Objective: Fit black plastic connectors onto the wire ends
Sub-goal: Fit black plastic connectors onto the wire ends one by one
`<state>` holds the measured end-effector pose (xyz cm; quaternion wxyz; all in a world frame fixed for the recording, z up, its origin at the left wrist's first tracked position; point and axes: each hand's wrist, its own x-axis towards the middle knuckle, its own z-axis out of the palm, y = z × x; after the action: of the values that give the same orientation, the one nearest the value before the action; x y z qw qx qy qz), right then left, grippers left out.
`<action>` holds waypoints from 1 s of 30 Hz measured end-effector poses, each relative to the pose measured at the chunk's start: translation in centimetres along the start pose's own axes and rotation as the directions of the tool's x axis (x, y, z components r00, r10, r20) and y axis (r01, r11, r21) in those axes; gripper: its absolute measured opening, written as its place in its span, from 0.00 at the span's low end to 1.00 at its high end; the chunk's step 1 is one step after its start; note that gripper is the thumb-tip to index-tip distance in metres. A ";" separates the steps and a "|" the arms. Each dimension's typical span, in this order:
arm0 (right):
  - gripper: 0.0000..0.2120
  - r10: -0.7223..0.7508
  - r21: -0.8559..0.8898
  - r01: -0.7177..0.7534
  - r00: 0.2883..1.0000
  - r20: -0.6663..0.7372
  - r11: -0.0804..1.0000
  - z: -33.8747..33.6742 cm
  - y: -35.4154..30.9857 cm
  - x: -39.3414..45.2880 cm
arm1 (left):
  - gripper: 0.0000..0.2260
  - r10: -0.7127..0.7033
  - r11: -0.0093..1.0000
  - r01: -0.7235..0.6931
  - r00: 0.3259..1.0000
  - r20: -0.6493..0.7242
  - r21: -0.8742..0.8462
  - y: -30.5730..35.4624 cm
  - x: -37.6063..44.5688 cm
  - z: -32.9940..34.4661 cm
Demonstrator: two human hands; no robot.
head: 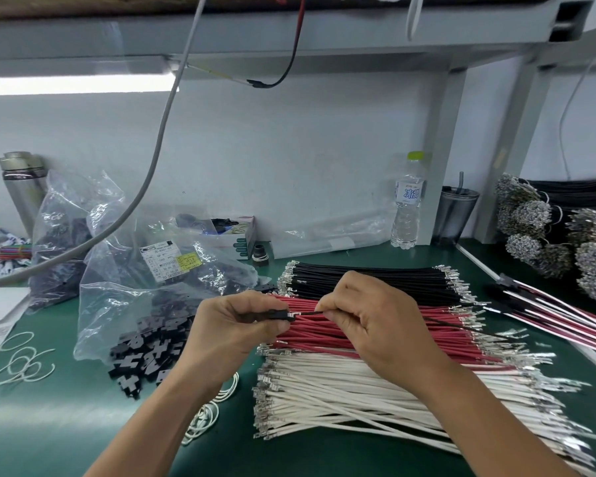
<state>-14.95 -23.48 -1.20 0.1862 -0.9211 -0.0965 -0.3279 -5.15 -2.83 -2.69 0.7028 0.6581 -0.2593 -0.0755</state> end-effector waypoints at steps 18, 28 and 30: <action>0.05 0.027 0.042 -0.027 1.000 -0.005 0.999 1.6 -0.7 0.2 | 0.11 0.026 0.996 -0.025 1.000 -0.012 0.090 0.0 -0.2 0.4; 0.04 -0.027 -0.001 0.027 0.999 -0.034 1.000 2.6 -0.8 0.6 | 0.11 0.038 0.997 -0.036 0.999 -0.026 0.062 -0.2 -0.3 0.6; 0.04 -0.057 -0.021 0.057 0.998 -0.041 0.998 3.0 -0.9 0.6 | 0.11 0.046 0.997 -0.044 0.999 -0.025 0.060 -0.3 -0.3 0.5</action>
<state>-13.07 -21.44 -2.73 0.1698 -0.9127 -0.1156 -0.3532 -5.59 -3.20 -3.10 0.6878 0.6736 -0.2669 -0.0434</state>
